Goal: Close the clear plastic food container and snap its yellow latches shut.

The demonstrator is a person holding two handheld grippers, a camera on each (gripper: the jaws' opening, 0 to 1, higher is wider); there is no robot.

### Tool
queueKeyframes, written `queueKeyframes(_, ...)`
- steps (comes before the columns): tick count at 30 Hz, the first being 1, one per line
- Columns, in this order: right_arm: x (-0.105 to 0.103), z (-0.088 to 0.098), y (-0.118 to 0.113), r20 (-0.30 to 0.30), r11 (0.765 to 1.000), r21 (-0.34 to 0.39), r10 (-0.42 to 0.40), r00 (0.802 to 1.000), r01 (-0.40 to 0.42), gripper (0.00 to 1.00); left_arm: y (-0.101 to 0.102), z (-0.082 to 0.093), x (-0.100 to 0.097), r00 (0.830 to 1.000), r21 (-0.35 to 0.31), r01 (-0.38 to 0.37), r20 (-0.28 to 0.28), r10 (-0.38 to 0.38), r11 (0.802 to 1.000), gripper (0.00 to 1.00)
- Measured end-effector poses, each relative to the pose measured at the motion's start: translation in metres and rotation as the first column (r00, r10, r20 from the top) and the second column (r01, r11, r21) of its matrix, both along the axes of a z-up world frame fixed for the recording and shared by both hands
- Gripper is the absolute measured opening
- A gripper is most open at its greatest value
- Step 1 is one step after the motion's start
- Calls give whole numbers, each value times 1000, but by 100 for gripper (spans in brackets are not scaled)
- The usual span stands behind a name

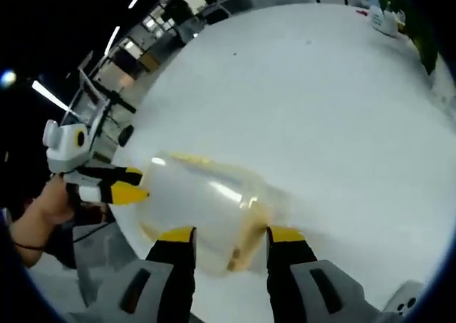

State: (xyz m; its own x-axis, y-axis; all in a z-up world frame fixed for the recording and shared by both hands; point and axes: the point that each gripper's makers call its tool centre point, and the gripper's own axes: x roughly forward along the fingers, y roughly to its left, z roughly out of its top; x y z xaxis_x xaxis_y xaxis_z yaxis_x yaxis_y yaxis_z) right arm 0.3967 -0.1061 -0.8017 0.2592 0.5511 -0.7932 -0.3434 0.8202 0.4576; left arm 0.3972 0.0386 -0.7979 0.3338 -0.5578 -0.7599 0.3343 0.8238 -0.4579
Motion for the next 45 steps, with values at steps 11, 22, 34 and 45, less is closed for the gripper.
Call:
queueKeyframes(11, -3, -1, 0, -33, 1000, 1, 4, 999, -4, 31, -11, 3, -1, 999, -64, 53, 12, -53, 997, 23)
queueKeyframes(22, -2, -1, 3, -26, 997, -2, -74, 997, 74, 35, 1, 5, 4, 999, -35, 34, 31, -33, 999, 27)
queueKeyframes(34, 0, -2, 4, -27, 994, 33, -104, 994, 105, 37, 1, 2, 3, 998, -19, 48, 29, -47, 999, 30)
queueKeyframes(45, -2, 1, -3, 0, 1000, -11, -9, 1000, 9, 41, 1, -1, -3, 999, -38, 51, -8, -52, 998, 32)
